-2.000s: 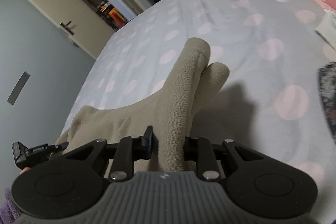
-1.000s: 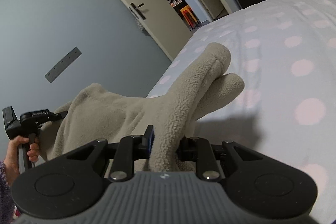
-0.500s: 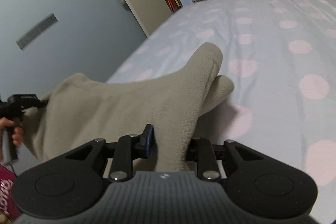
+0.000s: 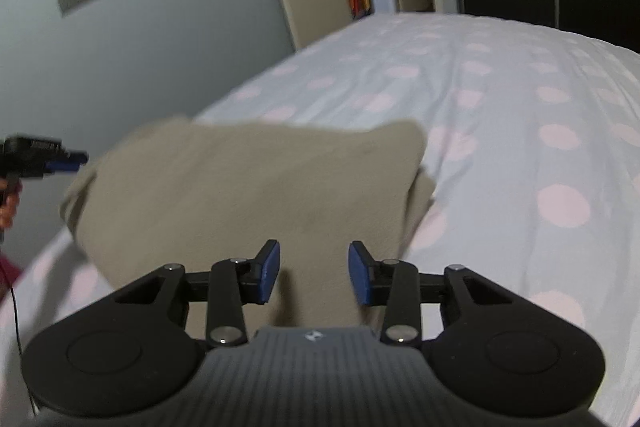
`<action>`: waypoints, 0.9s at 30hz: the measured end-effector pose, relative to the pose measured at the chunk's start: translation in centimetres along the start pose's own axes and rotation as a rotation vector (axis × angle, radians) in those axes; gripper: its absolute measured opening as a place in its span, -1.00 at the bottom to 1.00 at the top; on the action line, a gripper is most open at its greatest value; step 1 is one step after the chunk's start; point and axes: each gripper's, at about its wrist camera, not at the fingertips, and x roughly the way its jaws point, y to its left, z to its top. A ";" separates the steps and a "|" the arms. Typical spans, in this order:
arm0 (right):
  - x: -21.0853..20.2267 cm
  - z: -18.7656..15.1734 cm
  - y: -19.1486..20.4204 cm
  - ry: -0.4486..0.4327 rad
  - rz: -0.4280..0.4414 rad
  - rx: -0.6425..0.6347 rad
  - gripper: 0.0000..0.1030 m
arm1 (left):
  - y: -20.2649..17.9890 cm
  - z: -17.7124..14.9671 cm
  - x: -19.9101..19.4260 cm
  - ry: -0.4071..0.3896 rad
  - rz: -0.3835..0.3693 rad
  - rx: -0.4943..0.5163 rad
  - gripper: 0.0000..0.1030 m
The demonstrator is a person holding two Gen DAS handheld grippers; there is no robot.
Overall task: Fold clothes
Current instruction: 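Fold the lifted hoodie half over the other half with both grippers, then open both grippers and release the folded hoodie on the bed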
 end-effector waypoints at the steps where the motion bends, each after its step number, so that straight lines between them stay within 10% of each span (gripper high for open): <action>1: 0.5 -0.2 0.3 0.017 -0.009 -0.009 -0.21 | 0.1 -0.4 0.3 0.012 0.012 0.005 -0.57; 15: 5.0 -1.7 -0.7 0.188 -0.071 0.032 -0.27 | 0.0 -2.2 2.3 0.106 0.136 -0.001 -0.61; 27: -3.1 0.7 -0.1 0.175 0.004 -0.014 -0.23 | -7.2 -3.2 -11.9 -0.035 0.101 0.099 -0.61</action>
